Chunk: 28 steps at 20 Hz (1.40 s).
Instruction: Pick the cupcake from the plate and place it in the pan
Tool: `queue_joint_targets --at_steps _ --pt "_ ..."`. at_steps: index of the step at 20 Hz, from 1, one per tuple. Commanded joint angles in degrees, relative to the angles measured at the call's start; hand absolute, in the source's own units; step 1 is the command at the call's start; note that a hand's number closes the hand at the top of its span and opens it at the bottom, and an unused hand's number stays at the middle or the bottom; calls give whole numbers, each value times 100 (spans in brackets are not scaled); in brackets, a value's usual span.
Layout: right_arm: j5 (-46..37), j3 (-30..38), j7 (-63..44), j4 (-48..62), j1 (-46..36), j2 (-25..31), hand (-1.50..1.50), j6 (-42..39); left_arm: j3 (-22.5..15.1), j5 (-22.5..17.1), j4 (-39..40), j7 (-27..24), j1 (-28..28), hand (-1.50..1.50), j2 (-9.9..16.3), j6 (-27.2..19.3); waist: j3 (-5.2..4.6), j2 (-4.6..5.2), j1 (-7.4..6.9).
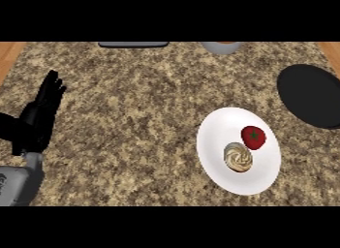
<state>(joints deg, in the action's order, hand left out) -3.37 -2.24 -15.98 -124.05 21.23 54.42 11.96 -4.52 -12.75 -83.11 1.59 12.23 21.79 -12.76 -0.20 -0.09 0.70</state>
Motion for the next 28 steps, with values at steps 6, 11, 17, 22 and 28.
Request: queue_joint_targets --at_steps 6,11,17,22,28 --pt "-230 -448 -2234 -345 -1974 49 -150 -870 -62 316 228 238 494 0 -339 -74 16 25 -122" --pt "-83 -1068 -2769 -391 -2779 -586 -150 -1224 45 300 -35 204 227 0 -324 87 16 15 -131" --pt "-704 -1523 -2949 259 -3269 -1317 -150 -1641 272 420 513 28 369 0 -450 213 17 18 -88" --pt "-1219 -1909 -3894 153 -3358 -1979 -150 -1676 111 594 -284 368 -15 0 -571 100 18 5 -96" --pt "-1794 -1786 -3788 892 -3412 -2329 -150 -1984 409 556 -17 217 80 0 -549 356 18 10 -93"
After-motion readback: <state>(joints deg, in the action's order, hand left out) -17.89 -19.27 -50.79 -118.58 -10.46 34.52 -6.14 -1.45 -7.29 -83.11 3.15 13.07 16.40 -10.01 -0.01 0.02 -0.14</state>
